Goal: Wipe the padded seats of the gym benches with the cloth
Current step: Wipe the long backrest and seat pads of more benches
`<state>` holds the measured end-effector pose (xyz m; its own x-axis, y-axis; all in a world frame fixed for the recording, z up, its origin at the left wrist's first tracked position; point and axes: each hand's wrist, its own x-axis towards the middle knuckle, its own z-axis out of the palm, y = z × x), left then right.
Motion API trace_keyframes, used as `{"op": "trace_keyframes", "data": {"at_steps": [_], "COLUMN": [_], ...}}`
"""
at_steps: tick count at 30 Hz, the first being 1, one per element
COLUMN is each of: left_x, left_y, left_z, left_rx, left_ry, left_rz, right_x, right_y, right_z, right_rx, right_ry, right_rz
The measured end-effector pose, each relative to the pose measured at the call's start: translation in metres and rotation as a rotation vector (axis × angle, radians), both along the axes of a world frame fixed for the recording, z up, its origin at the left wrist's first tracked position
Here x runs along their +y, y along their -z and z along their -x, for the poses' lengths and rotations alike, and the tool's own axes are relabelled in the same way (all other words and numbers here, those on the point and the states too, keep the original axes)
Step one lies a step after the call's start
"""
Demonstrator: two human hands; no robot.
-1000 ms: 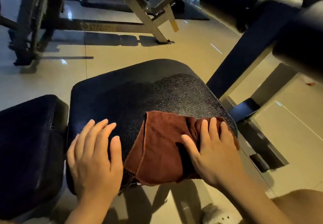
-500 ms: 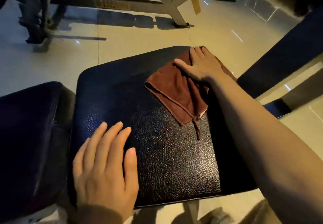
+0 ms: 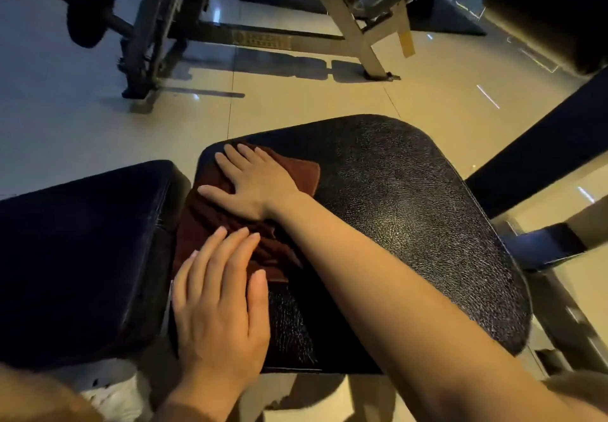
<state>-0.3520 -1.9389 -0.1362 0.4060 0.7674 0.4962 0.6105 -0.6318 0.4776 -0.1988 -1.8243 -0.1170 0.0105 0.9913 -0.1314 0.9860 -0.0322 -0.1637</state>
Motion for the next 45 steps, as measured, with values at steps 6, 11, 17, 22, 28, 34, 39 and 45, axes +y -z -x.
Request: {"op": "trace_keyframes", "data": {"at_steps": [6,11,17,22,28,34,39,45], "left_x": [-0.001,-0.003,-0.002,0.0,0.003,0.002,-0.002,-0.005], "left_y": [0.003,0.001,0.007,0.011,0.006,0.005,0.005,0.0], "left_z": [0.001,-0.004,-0.01,-0.01,-0.005,0.0,0.003,-0.001], "left_rx": [-0.043,-0.005,-0.101,-0.119,-0.136,-0.183,-0.133,-0.069], "left_ry": [-0.047,0.03,0.01,-0.007,-0.008,-0.039,-0.004,-0.027], "left_rz": [-0.015,-0.094,-0.144,-0.157,-0.071,-0.046,-0.087,0.0], "right_x": [-0.046,-0.074,-0.007,0.053,0.029,-0.028,-0.121,-0.202], "right_y": [-0.013,-0.017,-0.009,0.001,0.007,-0.005,-0.018,-0.016], "right_z": [-0.136,-0.209,-0.177,-0.062,0.041,-0.024,-0.125,-0.097], "right_rx": [-0.098,-0.17,-0.156,-0.084,-0.044,-0.009,-0.125,-0.171], "right_ry": [0.4,0.563,0.455,0.082,-0.183,0.121,0.472,0.661], "right_rz": [-0.011,-0.027,-0.023,-0.029,0.019,-0.035,0.015,-0.043]}}
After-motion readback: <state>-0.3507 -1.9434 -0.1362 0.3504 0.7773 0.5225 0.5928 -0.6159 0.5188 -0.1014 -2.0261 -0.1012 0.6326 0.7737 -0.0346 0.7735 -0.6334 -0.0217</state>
